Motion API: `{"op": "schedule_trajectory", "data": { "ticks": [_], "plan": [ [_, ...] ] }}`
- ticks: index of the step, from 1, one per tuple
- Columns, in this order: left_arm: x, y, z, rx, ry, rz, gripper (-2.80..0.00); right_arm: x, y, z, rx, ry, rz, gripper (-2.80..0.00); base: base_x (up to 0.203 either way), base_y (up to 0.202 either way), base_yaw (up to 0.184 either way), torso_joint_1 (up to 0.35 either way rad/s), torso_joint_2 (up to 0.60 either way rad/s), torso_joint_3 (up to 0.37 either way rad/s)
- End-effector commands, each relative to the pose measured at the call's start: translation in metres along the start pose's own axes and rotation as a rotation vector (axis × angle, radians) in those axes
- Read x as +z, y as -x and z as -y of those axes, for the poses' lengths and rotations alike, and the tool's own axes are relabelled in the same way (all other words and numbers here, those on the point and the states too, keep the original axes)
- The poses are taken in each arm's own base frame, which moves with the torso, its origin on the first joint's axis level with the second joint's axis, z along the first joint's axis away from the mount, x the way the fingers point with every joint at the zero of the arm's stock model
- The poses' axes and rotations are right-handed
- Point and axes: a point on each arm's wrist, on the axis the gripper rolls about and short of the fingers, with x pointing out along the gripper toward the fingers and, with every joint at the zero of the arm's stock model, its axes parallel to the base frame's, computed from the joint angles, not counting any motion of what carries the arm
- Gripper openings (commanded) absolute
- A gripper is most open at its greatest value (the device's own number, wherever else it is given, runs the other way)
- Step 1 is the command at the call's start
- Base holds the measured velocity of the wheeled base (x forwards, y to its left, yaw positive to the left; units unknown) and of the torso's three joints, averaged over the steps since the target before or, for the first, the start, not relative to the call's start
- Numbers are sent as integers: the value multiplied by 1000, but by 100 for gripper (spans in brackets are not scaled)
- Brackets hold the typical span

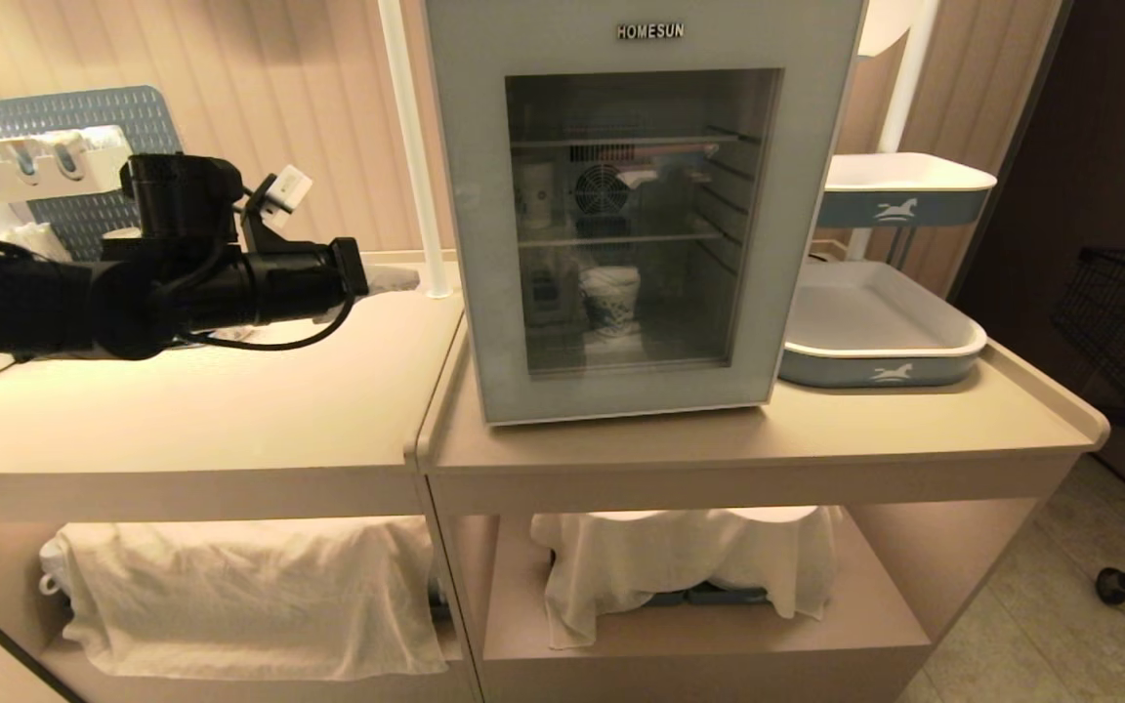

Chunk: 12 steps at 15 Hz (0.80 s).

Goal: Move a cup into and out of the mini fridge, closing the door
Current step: Open the freezer door

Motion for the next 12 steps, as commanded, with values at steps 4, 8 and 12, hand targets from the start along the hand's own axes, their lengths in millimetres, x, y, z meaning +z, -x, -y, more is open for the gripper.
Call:
{"op": "schedule_trajectory", "data": {
  "ticks": [4, 8, 12],
  "plan": [
    [0, 1, 1, -7, -10, -2, 0, -5, -1, 0, 1, 0, -20, -280, 0, 0, 0, 0, 0, 0],
    [6, 2, 7, -25, -23, 4, 0, -5, -1, 0, 1, 0, -20, -280, 0, 0, 0, 0, 0, 0],
    [1, -8, 21, -65, -17, -19, 0, -5, -1, 0, 1, 2, -20, -280, 0, 0, 0, 0, 0, 0]
  ]
}}
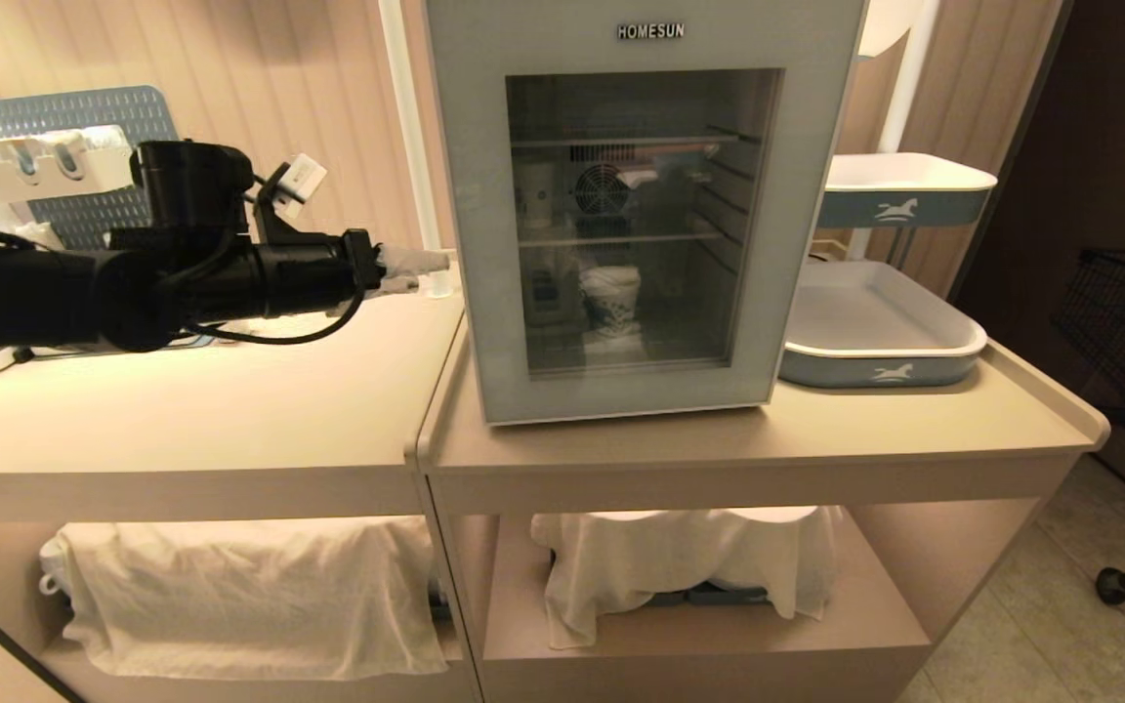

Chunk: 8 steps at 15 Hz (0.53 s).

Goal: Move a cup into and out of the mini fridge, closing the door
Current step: Open the freezer door

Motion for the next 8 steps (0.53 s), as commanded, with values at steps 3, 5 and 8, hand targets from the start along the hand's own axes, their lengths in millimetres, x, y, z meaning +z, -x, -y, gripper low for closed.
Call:
{"op": "schedule_trajectory", "data": {
  "ticks": [3, 5, 8],
  "plan": [
    [-1, -14, 18, -63, -31, 4, 0, -5, -1, 0, 1, 1, -20, -280, 0, 0, 0, 0, 0, 0],
    [-1, -19, 19, -75, -50, 4, 0, -5, -1, 0, 0, 1, -20, -280, 0, 0, 0, 0, 0, 0],
    [0, -21, 18, -79, -55, 5, 0, -5, -1, 0, 0, 1, -20, -280, 0, 0, 0, 0, 0, 0]
  ]
}}
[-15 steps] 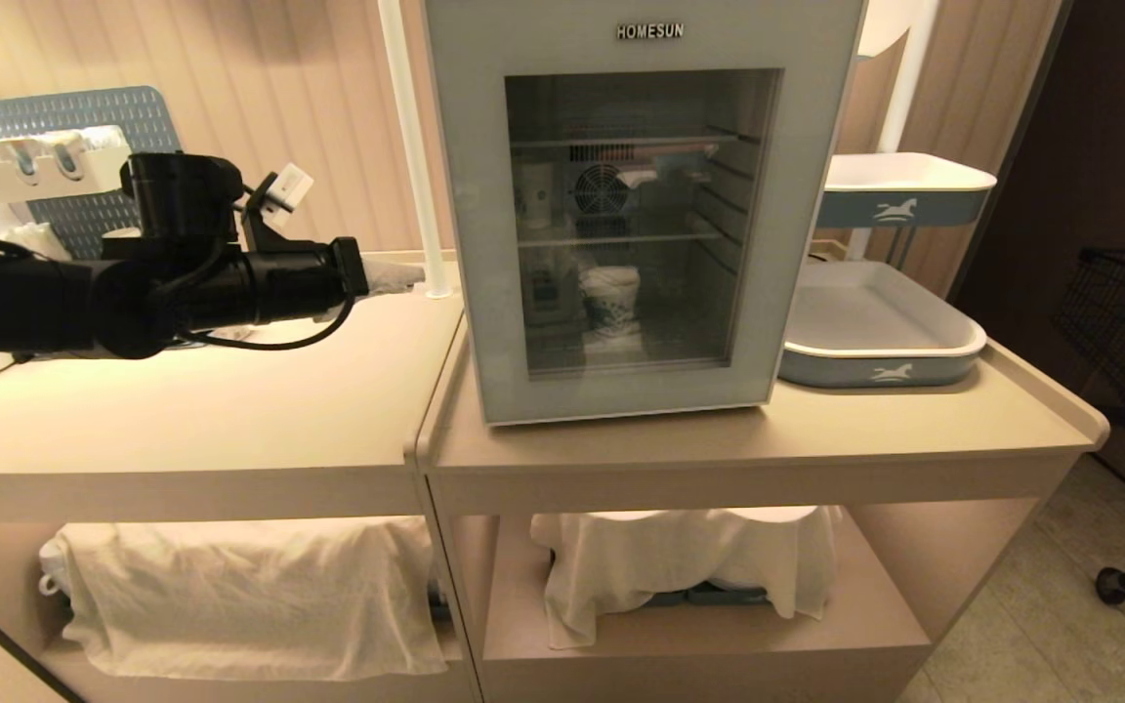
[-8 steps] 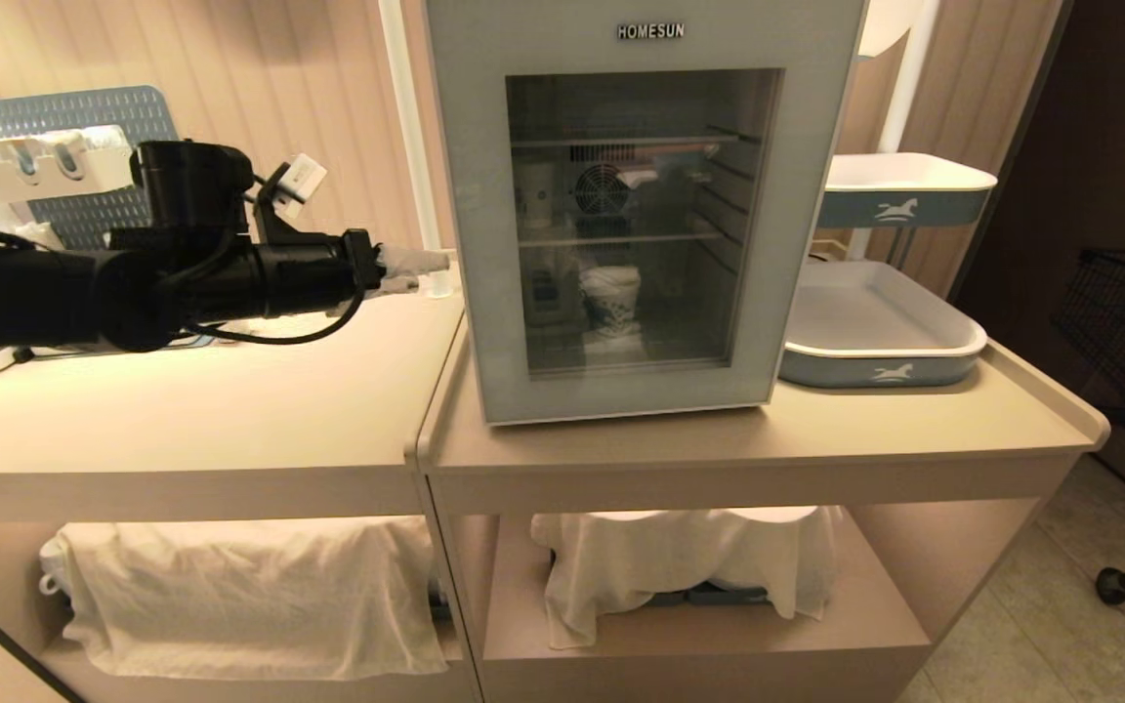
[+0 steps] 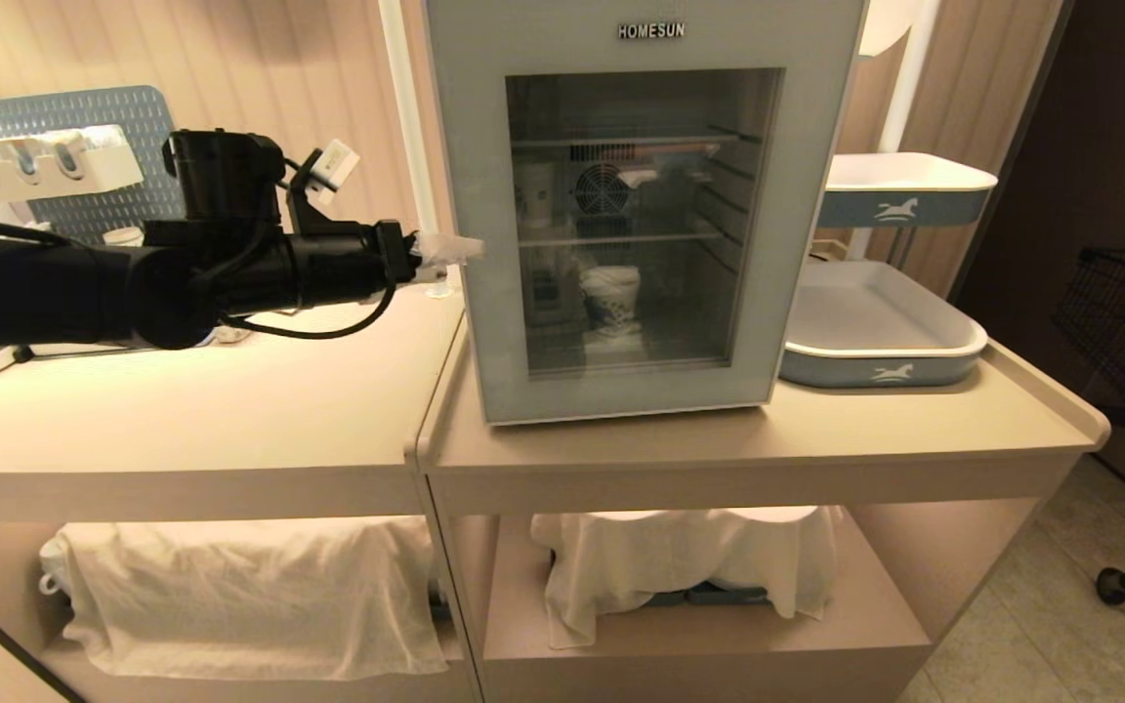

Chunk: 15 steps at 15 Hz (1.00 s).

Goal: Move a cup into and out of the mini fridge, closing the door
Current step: Open the freezer door

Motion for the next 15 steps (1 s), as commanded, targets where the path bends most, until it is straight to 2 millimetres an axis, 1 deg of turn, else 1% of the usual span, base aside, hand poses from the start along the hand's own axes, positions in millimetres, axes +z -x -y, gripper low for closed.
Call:
{"op": "schedule_trajectory", "data": {
  "ticks": [1, 9, 13, 15],
  "plan": [
    [1, -3, -2, -6, -15, 9, 0, -5, -1, 0, 2, 1, -20, -280, 0, 0, 0, 0, 0, 0],
    [-2, -8, -7, -8, -32, 16, 0, -5, -1, 0, 2, 1, -20, -280, 0, 0, 0, 0, 0, 0],
    [-3, -13, -8, -16, -77, 18, 0, -5, -1, 0, 2, 1, -20, -280, 0, 0, 0, 0, 0, 0],
    [-1, -15, -5, -24, -86, 25, 0, -5, -1, 0, 2, 1, -20, -280, 0, 0, 0, 0, 0, 0]
  ]
}}
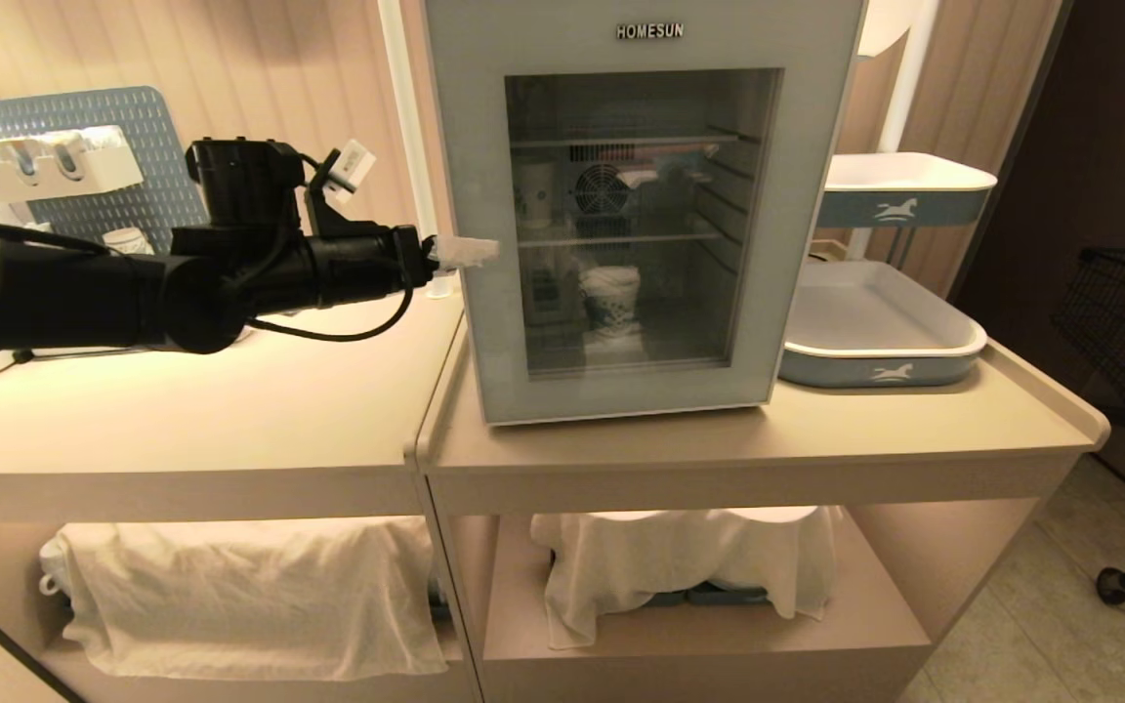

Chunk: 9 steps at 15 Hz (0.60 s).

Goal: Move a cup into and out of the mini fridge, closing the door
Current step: Open the freezer door

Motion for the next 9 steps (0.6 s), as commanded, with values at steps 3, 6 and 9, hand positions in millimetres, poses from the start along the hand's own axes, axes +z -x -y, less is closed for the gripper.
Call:
{"op": "schedule_trajectory", "data": {
  "ticks": [3, 6, 9],
  "plan": [
    [0, -6, 3, -19, -8, 5, 0, -5, -1, 0, 2, 1, -20, -280, 0, 0, 0, 0, 0, 0],
    [7, -12, 8, -37, -30, 30, 0, -5, -1, 0, 1, 1, -20, -280, 0, 0, 0, 0, 0, 0],
    [7, -17, 10, -37, -36, 38, 0, -5, -1, 0, 1, 1, -20, -280, 0, 0, 0, 0, 0, 0]
  ]
}}
